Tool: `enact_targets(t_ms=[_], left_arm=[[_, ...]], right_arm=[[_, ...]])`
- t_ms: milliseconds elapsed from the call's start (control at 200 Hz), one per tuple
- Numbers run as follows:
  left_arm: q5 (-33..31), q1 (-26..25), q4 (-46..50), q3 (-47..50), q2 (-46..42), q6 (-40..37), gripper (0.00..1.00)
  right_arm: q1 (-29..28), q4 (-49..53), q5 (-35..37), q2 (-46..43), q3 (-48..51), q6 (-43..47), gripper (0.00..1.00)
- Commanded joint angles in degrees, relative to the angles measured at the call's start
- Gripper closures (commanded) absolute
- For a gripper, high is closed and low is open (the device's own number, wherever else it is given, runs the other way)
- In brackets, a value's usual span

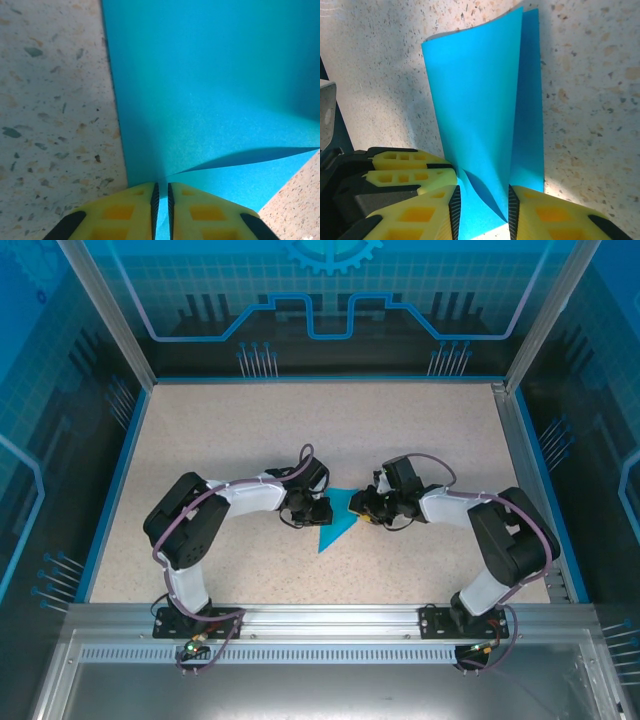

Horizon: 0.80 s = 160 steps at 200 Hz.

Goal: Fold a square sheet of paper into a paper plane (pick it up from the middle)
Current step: Fourth fold the wing at the center of the table.

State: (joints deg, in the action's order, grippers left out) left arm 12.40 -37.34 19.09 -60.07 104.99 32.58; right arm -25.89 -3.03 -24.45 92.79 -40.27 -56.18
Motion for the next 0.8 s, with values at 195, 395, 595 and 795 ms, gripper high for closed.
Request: enact_targets(t_ms=[195, 395, 595, 795], left_arm=[[1.5, -0.1, -1.2, 1.2, -6.7, -2.0, 0.74], [-0.2, -2.0, -1.7, 4.2, -11.3, -2.5, 0.63], [-11.2, -9.1, 1.4, 5.1, -12.2, -2.8, 0.53], [-21.4, -14.6, 4.4, 4.1, -9.6, -0.8, 0.48]], right_arm=[[-1.1, -2.3, -3.0, 2.4, -1.6, -1.0, 0.72], [-1.2, -2.2, -3.6, 2.4, -2.1, -0.6, 0.74], [-1.4, -2.0, -3.9, 2.8, -2.4, -0.2, 0.74], [-1.4, -1.6, -4.7, 2.9, -3.0, 0.2, 0.74]])
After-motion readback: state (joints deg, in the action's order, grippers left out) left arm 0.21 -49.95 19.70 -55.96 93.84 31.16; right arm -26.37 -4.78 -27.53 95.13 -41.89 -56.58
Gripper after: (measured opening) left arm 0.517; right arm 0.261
